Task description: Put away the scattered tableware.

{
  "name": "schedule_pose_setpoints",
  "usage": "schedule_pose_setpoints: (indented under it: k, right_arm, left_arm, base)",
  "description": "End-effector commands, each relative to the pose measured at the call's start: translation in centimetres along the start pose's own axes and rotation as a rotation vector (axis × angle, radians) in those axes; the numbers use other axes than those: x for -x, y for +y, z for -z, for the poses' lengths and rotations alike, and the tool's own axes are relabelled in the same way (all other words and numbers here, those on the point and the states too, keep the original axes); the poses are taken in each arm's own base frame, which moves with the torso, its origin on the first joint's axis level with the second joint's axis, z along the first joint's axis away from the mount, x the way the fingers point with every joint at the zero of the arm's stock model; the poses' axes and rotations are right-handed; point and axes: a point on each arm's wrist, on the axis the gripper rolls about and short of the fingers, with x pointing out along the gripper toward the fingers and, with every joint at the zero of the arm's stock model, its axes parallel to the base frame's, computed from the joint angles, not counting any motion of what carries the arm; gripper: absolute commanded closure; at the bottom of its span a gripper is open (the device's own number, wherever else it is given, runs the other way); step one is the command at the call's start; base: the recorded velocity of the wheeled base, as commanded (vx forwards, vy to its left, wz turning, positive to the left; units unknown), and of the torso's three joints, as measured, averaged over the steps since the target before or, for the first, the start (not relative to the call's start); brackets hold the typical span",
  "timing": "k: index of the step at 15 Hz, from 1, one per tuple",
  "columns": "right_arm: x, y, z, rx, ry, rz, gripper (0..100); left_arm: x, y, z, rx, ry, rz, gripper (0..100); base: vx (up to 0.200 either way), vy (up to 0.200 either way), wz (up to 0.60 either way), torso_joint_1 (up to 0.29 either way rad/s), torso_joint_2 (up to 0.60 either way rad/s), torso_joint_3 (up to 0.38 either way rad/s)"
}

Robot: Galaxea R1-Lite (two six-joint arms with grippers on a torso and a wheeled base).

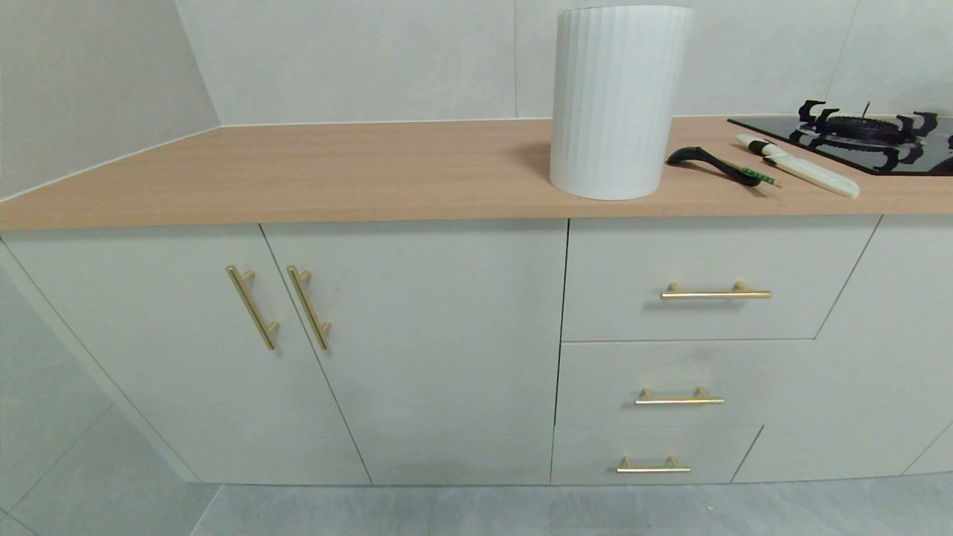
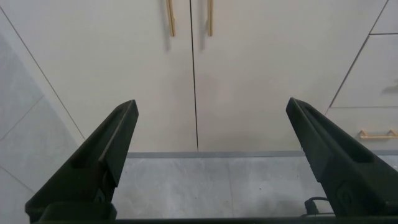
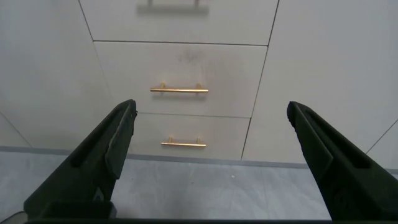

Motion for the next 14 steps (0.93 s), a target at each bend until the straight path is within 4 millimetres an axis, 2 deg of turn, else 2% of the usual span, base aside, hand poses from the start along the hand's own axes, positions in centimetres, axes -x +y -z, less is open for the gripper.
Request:
schedule_pose_setpoints:
  k: [1,2,4,6,8,11,14]
  right_arm:
    - [1.1,0.0,-3.1,-0.012,-0.113,0.002,0]
    - [1.7,-0.1,-4.9,-0.048,-0.139,-0.014,0]
    - [1.3,0.0,-5.1,-0.041,-0.013,-0.104,0]
    - [-0.7,0.1,-5.5,-0.053,0.157,-0.171,0]
    - [-3.8,0.1,-6.2,-0.028,0.337,-0.221,0]
    - [-10.3,0.8,-7.5,-0.02,0.471,-0.297,0]
    - [-16.4,2.2,-6.7,-0.009,0.656,-0.35,0]
  left_arm:
    - [0.0,0.0,0.0,0.0,0.0,0.0,0]
    - [0.0,0.0,0.0,0.0,0.0,0.0,0]
    - [0.0,0.0,0.0,0.0,0.0,0.0,0]
    - [0.0,0.0,0.0,0.0,0.0,0.0,0]
    - [0.0,0.0,0.0,0.0,0.0,0.0,0]
    - [0.0,0.0,0.0,0.0,0.0,0.0,0]
    - [0.0,0.0,0.0,0.0,0.0,0.0,0]
  base:
    - [0.0,0.0,0.0,0.0,0.0,0.0]
    - [0.0,0.0,0.0,0.0,0.0,0.0]
    - [0.0,0.0,0.0,0.0,0.0,0.0]
    - [0.0,0.0,0.0,0.0,0.0,0.0]
    - [0.0,0.0,0.0,0.0,0.0,0.0]
    - [0.0,0.0,0.0,0.0,0.0,0.0]
    - [0.0,0.0,0.0,0.0,0.0,0.0]
